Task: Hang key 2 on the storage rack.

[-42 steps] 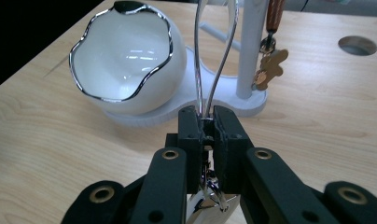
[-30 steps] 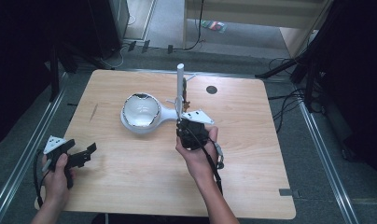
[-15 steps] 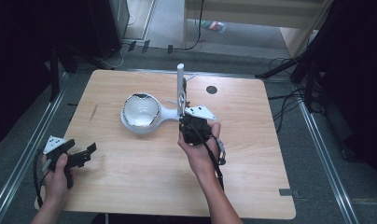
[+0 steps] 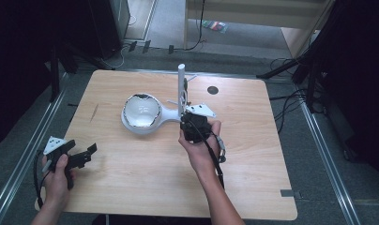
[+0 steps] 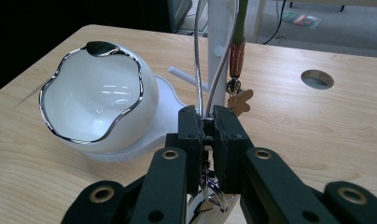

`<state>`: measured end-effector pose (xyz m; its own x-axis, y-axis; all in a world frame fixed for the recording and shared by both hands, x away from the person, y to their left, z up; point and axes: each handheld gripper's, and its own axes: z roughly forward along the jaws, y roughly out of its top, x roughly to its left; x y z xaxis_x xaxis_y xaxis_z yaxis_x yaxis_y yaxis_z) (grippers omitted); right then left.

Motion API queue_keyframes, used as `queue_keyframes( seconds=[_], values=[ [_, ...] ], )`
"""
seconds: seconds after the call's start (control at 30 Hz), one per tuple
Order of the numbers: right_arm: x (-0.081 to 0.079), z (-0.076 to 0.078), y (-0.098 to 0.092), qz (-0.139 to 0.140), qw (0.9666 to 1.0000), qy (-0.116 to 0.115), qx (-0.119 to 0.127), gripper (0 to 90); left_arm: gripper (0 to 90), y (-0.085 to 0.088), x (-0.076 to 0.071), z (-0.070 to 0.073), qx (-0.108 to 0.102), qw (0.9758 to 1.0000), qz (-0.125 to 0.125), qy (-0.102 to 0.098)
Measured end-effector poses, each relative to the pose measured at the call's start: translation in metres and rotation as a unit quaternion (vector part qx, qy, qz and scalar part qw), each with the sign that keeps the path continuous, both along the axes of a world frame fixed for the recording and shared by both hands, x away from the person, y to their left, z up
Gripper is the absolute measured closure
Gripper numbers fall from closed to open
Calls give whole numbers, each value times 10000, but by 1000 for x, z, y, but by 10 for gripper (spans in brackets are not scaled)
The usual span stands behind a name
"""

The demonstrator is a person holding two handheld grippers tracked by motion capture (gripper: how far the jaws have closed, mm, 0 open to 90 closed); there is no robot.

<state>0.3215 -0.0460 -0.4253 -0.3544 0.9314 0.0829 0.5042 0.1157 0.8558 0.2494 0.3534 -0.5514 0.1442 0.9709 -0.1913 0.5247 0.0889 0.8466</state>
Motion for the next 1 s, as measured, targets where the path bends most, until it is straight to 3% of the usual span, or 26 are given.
queue_keyframes(
  seconds=[1.0],
  values=[
    [18, -18, 4, -100, 9996, 251, -49, 837, 80, 0, 0, 0, -15, 10000, -2, 9]
  ],
)
